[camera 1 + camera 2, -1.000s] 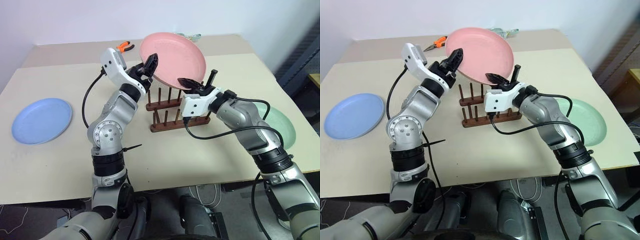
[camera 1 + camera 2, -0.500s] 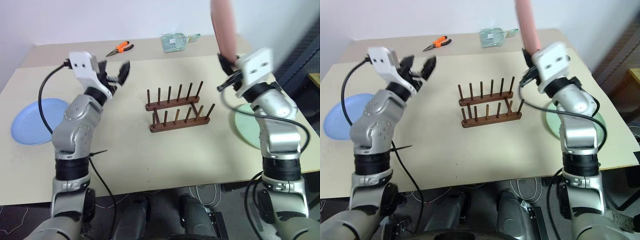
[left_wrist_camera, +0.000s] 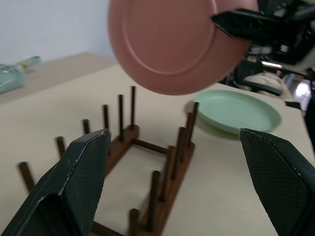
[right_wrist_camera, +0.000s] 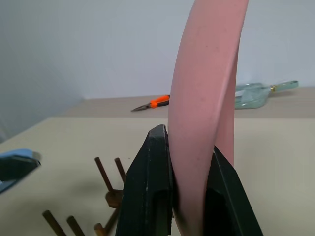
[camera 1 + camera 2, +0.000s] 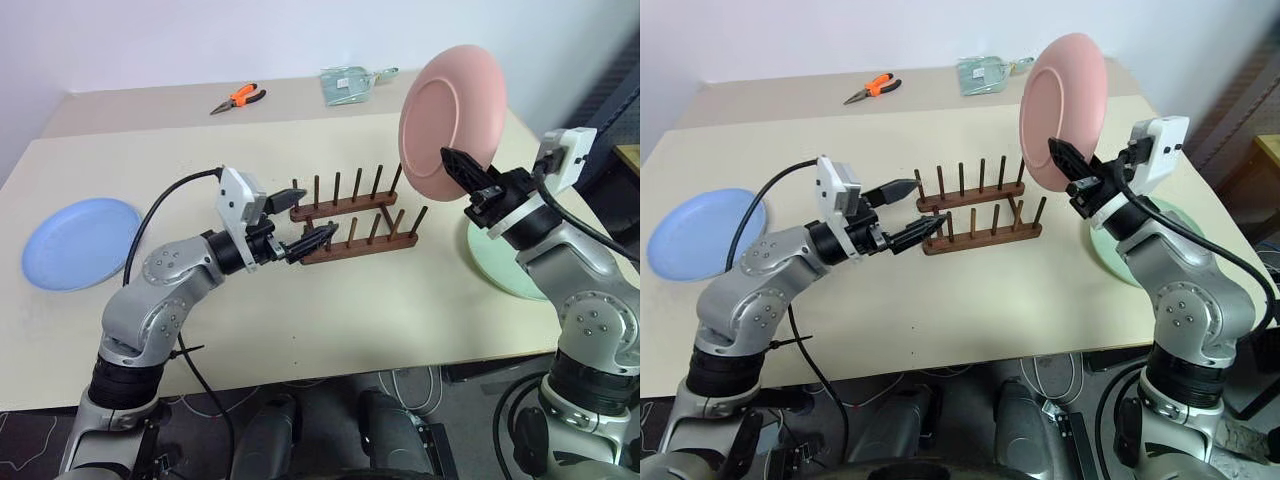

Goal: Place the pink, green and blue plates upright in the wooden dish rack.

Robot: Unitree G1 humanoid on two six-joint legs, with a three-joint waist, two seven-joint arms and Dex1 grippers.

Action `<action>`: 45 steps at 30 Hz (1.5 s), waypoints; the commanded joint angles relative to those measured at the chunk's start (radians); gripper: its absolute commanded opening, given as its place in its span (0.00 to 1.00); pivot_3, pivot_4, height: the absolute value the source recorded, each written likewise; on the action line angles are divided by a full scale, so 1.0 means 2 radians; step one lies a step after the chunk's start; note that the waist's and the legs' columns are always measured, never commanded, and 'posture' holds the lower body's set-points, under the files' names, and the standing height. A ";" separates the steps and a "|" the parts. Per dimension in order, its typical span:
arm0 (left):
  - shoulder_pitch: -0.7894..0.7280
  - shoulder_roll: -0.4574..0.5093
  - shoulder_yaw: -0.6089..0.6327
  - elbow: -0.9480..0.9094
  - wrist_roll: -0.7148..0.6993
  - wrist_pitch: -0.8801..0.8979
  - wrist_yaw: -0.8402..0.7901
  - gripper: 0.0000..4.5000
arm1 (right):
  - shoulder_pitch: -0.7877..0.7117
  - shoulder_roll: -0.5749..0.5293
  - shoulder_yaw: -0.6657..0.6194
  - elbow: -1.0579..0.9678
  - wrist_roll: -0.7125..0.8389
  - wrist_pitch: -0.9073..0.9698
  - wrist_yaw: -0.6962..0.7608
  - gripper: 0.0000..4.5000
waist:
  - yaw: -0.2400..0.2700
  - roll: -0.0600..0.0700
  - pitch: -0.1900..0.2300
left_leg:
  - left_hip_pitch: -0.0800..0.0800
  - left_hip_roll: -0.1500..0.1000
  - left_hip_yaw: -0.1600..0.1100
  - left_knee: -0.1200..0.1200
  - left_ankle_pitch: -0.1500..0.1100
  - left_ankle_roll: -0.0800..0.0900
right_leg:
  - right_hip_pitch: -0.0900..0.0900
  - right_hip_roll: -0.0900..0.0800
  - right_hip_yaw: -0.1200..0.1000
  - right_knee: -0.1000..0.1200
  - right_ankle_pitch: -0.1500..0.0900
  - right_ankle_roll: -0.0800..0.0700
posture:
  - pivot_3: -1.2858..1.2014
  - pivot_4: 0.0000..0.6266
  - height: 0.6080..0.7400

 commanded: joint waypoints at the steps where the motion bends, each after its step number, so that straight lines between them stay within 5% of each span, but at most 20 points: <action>1: 0.005 0.005 -0.007 -0.017 0.008 -0.002 -0.008 0.95 | 0.004 -0.011 -0.010 -0.025 0.027 -0.002 -0.005 0.00 | 0.001 0.000 0.000 | 0.000 0.000 0.000 0.000 0.000 0.000 | 0.000 0.000 0.000 0.000 0.000 0.000 | 0.52 0.24 0.94; 20: 0.029 0.007 -0.008 -0.015 0.027 -0.006 -0.014 0.95 | 0.026 -0.018 0.015 -0.016 0.048 -0.009 -0.027 0.00 | 0.001 0.000 0.000 | 0.000 0.000 0.000 0.000 0.000 0.000 | 0.000 0.000 0.000 0.000 0.000 0.000 | 0.52 0.24 0.94; 26: 0.032 0.006 -0.011 -0.011 0.035 -0.008 -0.018 0.95 | 0.039 -0.026 0.049 0.011 -0.008 -0.008 -0.047 0.00 | 0.001 0.000 0.000 | 0.000 0.000 0.000 0.000 0.000 0.000 | 0.000 0.000 0.000 0.000 0.000 0.000 | 0.52 0.24 0.94; 33: 0.043 0.008 -0.016 -0.008 0.046 -0.007 -0.022 0.96 | 0.045 -0.047 0.049 0.002 -0.037 -0.039 -0.016 0.70 | 0.001 0.000 0.000 | 0.000 0.000 0.000 0.000 0.000 0.000 | 0.000 0.000 0.000 0.000 0.000 0.000 | 0.52 0.24 0.94; 45: 0.055 0.019 0.009 0.044 0.079 -0.028 -0.020 0.98 | 0.204 -0.206 -0.014 0.014 -0.084 -0.097 0.174 0.71 | 0.002 0.000 0.000 | 0.000 0.000 0.000 0.000 0.000 0.001 | 0.000 0.000 0.000 -0.001 0.000 0.000 | 0.52 0.24 0.94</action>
